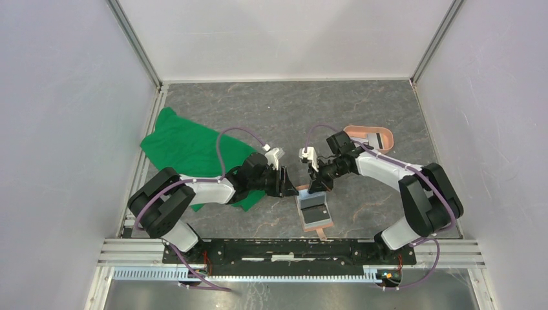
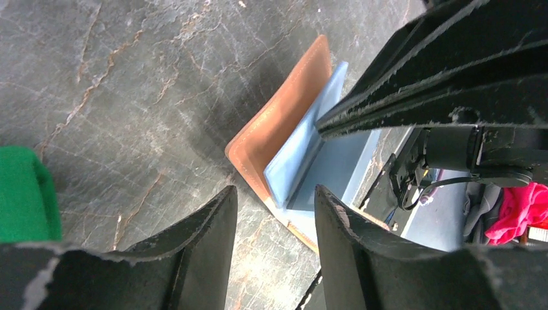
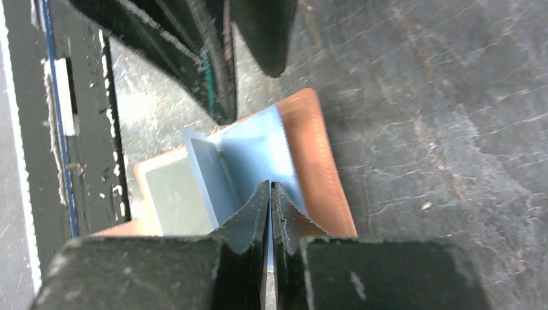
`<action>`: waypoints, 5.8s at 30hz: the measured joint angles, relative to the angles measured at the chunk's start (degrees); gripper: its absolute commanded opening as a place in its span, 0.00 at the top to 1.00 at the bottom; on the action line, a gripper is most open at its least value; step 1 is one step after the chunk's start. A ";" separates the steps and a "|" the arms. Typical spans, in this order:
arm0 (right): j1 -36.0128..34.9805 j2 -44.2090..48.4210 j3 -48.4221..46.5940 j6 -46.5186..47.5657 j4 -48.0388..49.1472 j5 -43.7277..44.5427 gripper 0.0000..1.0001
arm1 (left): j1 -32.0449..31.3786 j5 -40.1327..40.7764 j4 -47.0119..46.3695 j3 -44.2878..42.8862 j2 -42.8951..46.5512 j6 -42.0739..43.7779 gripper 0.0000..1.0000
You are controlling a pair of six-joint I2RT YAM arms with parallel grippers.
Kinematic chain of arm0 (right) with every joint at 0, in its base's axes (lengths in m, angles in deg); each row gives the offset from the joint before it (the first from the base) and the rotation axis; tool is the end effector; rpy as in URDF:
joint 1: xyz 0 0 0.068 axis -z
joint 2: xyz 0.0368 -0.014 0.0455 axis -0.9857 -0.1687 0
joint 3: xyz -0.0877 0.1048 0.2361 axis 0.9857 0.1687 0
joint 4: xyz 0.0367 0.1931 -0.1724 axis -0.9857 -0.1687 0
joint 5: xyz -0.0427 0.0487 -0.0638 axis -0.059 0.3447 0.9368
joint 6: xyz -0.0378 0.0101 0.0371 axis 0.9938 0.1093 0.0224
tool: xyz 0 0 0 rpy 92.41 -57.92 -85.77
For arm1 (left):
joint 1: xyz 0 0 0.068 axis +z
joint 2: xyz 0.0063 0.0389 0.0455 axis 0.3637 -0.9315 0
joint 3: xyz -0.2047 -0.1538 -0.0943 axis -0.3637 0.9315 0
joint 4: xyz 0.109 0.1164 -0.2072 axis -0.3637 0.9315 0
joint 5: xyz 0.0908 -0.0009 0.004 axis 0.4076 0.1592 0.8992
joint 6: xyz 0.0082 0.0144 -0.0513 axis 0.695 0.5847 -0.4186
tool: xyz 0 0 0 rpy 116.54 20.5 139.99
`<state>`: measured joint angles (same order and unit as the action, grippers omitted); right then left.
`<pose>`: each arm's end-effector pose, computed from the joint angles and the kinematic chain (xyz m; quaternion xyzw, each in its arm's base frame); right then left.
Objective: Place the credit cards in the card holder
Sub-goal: Open the card holder at the center of the board.
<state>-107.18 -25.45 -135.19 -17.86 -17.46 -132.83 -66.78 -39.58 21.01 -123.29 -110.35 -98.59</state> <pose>0.2357 0.1486 0.1715 -0.5276 0.7342 0.3739 0.2069 0.1955 -0.2180 0.1480 0.1379 0.8598 -0.4382 0.2231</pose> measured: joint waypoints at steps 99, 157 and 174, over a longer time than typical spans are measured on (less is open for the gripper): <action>-5.62 17.29 14.08 23.15 -3.23 4.66 0.82 | -6.49 9.33 -25.07 8.50 4.09 8.96 0.85; -4.39 8.70 7.93 19.30 -6.71 -1.33 0.80 | -2.51 0.02 -29.27 4.37 -7.65 -2.19 0.66; -6.67 12.39 10.84 31.23 -12.98 -0.90 0.87 | -4.50 0.02 -25.00 1.84 -12.70 -1.22 0.62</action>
<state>-113.85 -13.06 -124.35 13.37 -30.44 -133.73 -71.28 -39.56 -4.00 -121.45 -123.04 -99.82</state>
